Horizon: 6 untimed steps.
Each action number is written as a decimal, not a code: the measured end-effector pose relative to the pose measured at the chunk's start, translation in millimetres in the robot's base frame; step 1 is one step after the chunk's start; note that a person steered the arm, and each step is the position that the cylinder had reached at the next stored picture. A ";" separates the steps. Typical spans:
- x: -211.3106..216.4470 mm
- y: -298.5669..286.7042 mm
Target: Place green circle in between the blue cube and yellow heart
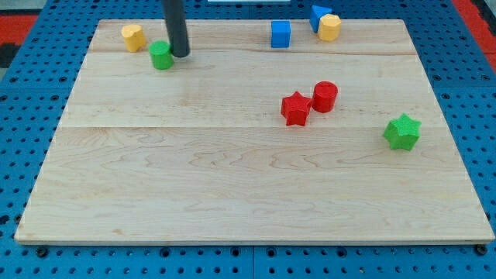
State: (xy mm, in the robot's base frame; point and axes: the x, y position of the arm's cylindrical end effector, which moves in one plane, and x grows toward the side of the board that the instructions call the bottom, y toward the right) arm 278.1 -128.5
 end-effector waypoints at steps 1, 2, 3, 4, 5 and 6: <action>44.2 23.5; 51.6 -19.8; 47.4 -59.4; 27.9 -47.1; 20.7 -46.2; -0.6 -38.4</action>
